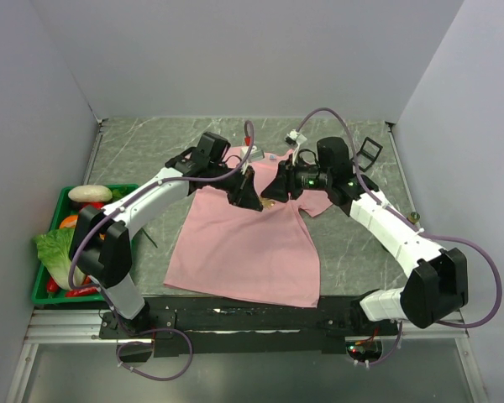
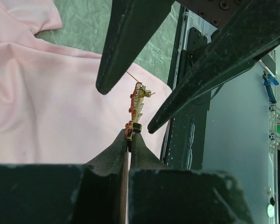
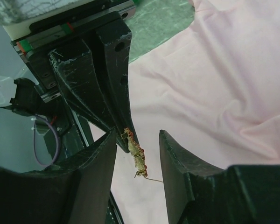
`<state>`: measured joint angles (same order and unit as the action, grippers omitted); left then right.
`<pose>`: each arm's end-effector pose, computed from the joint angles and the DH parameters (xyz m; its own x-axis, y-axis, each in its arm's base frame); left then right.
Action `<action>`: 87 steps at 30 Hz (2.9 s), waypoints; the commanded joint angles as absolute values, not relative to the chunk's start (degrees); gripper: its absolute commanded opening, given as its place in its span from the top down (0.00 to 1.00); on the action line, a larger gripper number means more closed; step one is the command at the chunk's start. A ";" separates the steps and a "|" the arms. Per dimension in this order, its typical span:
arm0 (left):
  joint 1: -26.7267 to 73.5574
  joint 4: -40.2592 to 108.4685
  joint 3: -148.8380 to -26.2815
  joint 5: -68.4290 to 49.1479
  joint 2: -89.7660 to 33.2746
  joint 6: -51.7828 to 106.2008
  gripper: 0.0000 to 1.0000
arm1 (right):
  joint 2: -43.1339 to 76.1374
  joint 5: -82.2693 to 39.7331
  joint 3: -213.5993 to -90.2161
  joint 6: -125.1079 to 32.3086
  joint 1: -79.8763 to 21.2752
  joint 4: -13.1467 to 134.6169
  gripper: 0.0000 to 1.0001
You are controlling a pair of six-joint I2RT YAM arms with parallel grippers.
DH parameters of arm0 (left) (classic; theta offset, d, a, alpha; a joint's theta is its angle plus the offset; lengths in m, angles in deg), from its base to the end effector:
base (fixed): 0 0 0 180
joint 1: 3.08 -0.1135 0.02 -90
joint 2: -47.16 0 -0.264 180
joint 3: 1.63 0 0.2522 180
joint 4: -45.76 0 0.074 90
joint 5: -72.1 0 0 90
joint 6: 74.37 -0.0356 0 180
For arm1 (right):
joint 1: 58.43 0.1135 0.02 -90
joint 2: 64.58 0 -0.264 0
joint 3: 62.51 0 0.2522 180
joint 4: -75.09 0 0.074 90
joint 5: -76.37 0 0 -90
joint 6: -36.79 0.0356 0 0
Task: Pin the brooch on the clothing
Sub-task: Pass from the left arm to the right, then pass from the right arm to the left
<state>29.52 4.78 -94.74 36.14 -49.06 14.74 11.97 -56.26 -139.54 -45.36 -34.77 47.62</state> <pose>0.2950 -0.2229 0.2962 -0.5736 0.3776 -0.7269 0.8152 0.1756 -0.5520 0.2652 0.1425 0.3269 -0.5276 -0.1215 -0.8408 -0.7833 0.4525 0.4262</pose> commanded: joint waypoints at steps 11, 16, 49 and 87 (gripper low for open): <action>28.64 6.95 -96.78 37.38 -46.71 15.28 0.99 | 8.72 -56.96 -136.57 -45.13 -34.35 50.43 0.64; 28.64 7.56 -96.51 37.12 -46.44 15.28 0.99 | 8.46 -56.69 -137.71 -45.48 -34.35 49.99 0.80; 24.69 21.02 -92.29 52.24 -46.88 29.08 0.39 | 7.23 -64.78 -135.51 -39.06 -37.25 60.10 1.00; 24.07 31.30 -86.67 36.43 -44.34 36.90 0.99 | 7.84 -60.57 -135.25 -37.83 -44.98 56.69 0.58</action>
